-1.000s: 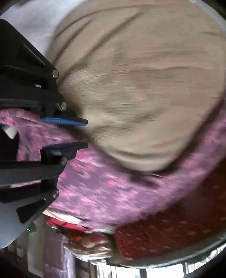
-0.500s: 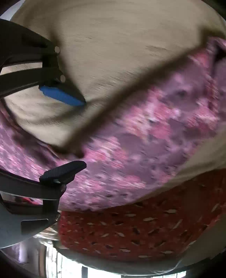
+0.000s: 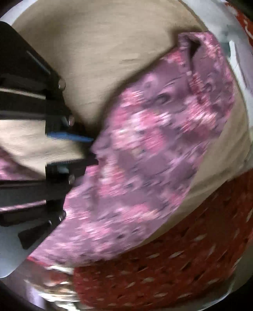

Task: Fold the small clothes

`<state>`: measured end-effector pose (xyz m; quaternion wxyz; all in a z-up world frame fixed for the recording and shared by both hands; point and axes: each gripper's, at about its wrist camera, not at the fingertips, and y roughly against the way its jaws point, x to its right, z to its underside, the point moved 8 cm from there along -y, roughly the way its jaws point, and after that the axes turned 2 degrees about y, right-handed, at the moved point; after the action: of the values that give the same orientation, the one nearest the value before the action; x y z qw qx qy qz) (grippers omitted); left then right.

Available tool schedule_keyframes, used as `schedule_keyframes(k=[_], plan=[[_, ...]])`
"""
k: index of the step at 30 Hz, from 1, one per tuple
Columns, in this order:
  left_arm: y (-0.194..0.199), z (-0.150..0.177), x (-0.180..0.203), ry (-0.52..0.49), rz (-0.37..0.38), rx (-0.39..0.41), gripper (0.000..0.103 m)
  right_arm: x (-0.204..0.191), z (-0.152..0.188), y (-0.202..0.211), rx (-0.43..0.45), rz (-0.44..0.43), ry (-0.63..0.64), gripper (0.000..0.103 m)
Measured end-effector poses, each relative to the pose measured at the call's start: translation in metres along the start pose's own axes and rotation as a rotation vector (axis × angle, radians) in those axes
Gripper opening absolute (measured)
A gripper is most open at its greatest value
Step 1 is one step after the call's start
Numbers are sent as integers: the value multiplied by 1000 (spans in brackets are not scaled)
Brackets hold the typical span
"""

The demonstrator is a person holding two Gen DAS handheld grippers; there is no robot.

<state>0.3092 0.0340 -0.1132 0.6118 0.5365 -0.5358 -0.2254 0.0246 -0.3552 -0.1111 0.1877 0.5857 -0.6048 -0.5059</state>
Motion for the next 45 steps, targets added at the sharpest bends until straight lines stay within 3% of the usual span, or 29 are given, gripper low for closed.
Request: schedule_keyframes(k=[3, 5, 7, 11, 13, 16, 18, 20, 24, 25, 26, 28, 30, 32, 34, 38, 41, 45], plan=[[10, 40, 30, -85, 94, -42, 19, 26, -21, 29, 65, -66, -82, 30], [16, 65, 57, -179, 110, -32, 28, 67, -38, 51, 129, -52, -183, 32], [12, 88, 85, -271, 98, -12, 43, 121, -51, 71, 195, -19, -321, 34], [-21, 126, 118, -410, 13, -37, 46, 226, -71, 104, 306, 105, -545, 37], [-38, 136, 127, -436, -39, -28, 48, 245, -84, 109, 327, 148, -546, 42], [-40, 146, 133, -489, -91, 35, 67, 256, -114, 110, 361, 211, -476, 58], [-44, 148, 136, -493, -104, 47, 73, 256, -131, 101, 364, 262, -409, 63], [-46, 149, 138, -496, -101, 53, 81, 259, -150, 85, 340, 335, -333, 64], [-52, 154, 145, -506, -112, 66, 84, 263, -167, 40, 214, 451, -221, 70], [-50, 150, 142, -504, -114, 67, 84, 266, -169, 30, 182, 478, -195, 75], [-50, 149, 142, -498, -109, 70, 84, 266, -171, 29, 202, 485, -187, 76], [-51, 149, 143, -480, -90, 70, 84, 273, -175, 31, 234, 458, -223, 72], [-45, 149, 138, -457, -59, 68, 85, 280, -176, 37, 257, 404, -273, 59], [-43, 147, 139, -438, -29, 61, 84, 289, -175, 42, 259, 371, -321, 23], [-39, 145, 139, -418, 2, 55, 84, 299, -170, 50, 253, 331, -376, 10], [-22, 133, 148, -388, 77, 80, 84, 287, -171, 79, 337, 240, -399, 9], [-13, 118, 159, -389, 88, 139, 84, 244, -175, 98, 389, 126, -348, 9], [-9, 106, 156, -409, 66, 206, 84, 168, -180, 97, 376, -12, -259, 9]])
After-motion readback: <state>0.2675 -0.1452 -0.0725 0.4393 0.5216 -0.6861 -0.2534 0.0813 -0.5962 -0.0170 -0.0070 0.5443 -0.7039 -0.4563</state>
